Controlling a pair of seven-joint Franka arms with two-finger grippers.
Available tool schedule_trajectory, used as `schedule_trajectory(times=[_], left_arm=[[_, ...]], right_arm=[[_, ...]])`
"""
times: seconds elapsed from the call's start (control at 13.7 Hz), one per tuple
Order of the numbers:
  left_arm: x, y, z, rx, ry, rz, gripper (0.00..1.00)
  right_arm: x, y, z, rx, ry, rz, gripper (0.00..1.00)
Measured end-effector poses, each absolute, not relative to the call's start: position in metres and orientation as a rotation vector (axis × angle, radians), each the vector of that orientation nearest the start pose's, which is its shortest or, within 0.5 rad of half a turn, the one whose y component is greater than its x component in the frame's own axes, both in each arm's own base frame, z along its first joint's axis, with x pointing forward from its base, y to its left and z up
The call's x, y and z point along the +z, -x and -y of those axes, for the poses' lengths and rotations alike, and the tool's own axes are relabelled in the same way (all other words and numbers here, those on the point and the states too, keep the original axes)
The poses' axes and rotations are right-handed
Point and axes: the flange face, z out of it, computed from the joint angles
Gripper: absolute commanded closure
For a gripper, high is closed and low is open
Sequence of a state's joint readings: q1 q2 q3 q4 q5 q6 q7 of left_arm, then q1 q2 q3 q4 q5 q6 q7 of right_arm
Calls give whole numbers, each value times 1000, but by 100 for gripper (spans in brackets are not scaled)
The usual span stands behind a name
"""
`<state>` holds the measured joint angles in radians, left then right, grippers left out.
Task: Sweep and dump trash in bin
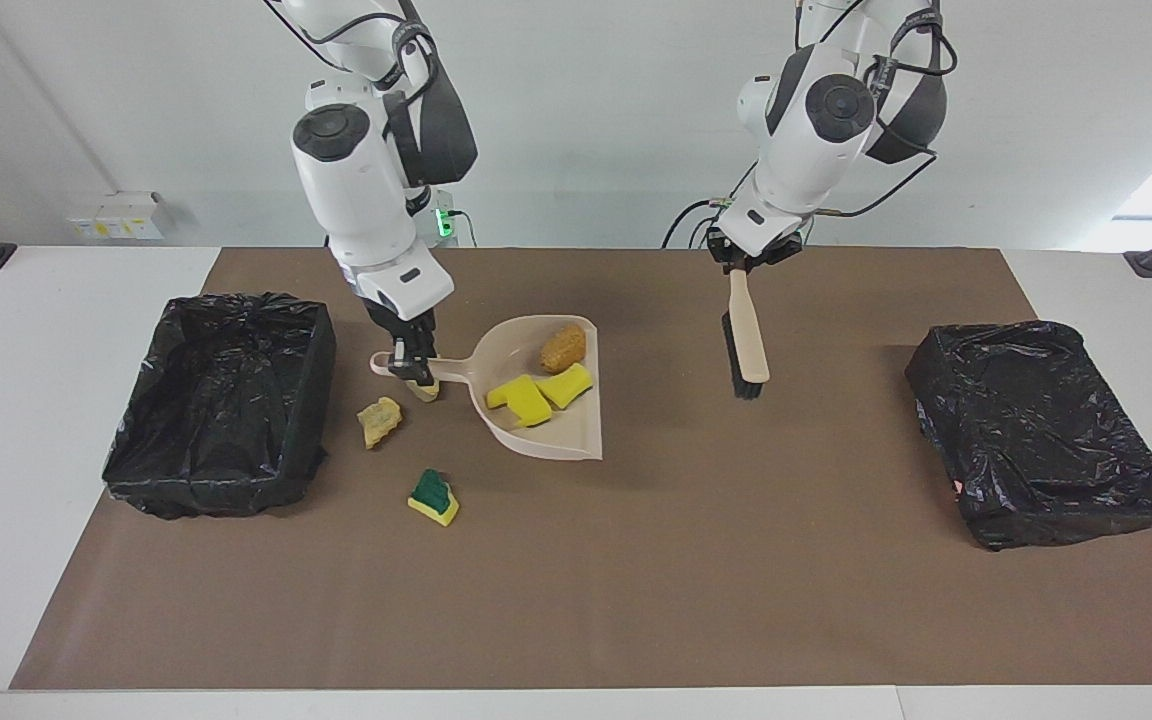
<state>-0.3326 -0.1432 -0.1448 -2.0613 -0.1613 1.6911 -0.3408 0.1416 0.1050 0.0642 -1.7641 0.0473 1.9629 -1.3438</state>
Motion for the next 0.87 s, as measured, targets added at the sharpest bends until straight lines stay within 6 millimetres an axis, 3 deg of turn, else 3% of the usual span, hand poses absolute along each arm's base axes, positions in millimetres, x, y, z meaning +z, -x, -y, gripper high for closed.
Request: schedule_trajectory(times=[0.22, 0.36, 0.44, 0.73, 0.87], left_arm=[[447, -381, 305, 359, 3133, -140, 100], [419, -351, 354, 332, 3124, -114, 100], [407, -340, 367, 336, 3115, -117, 100], [369, -305, 386, 365, 3106, -106, 100], [365, -300, 388, 389, 3121, -66, 100]], right_arm=[[531, -588, -67, -158, 2262, 2193, 100], [537, -585, -25, -135, 2223, 2231, 100], [537, -585, -5, -130, 2208, 2247, 100], [536, -580, 76, -124, 2173, 2298, 100], [536, -574, 111, -111, 2170, 2313, 100]])
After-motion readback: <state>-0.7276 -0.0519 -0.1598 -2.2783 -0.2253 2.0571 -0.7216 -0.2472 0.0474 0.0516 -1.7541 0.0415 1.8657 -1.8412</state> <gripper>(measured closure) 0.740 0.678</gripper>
